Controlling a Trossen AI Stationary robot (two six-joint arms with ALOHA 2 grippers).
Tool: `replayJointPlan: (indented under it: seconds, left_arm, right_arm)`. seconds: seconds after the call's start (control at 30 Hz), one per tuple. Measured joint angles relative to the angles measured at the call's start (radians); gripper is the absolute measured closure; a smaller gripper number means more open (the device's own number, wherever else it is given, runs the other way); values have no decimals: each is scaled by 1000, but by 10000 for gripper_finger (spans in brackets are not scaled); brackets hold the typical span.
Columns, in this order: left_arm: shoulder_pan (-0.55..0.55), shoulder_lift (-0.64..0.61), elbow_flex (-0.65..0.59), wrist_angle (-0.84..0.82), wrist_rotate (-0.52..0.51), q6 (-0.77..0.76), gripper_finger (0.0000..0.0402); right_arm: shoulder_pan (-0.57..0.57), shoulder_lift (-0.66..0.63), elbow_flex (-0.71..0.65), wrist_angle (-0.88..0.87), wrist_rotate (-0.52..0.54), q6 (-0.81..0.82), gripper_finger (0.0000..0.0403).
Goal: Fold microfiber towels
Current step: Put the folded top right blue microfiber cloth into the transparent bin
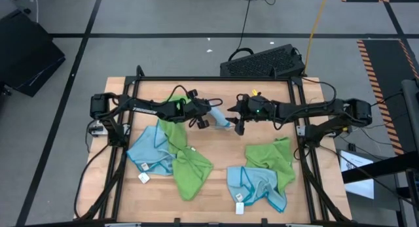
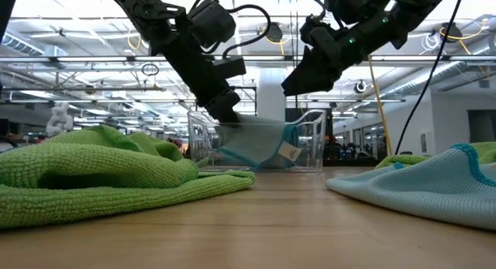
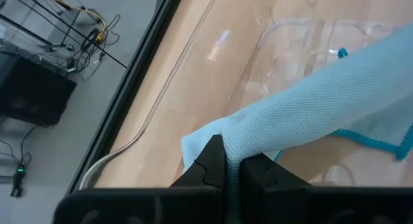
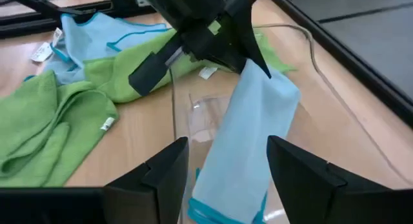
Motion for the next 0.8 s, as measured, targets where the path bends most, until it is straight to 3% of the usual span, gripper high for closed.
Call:
replayJointPlan:
  seconds: [0.3, 0.5, 0.63, 0.8]
  left_arm:
    - [0, -41, 1, 22, 0, -69, 388]
    - [0, -81, 1, 9, 14, -138, 390]
    - [-9, -103, 2, -12, 85, -195, 390]
    - [-12, -134, 43, -163, 193, -328, 392]
  right_arm:
    - [6, 15, 32, -117, 29, 22, 193]
    - [7, 67, 32, -68, 26, 26, 176]
    - [6, 79, 32, -48, 27, -18, 170]
    - [9, 20, 32, -54, 89, -124, 173]
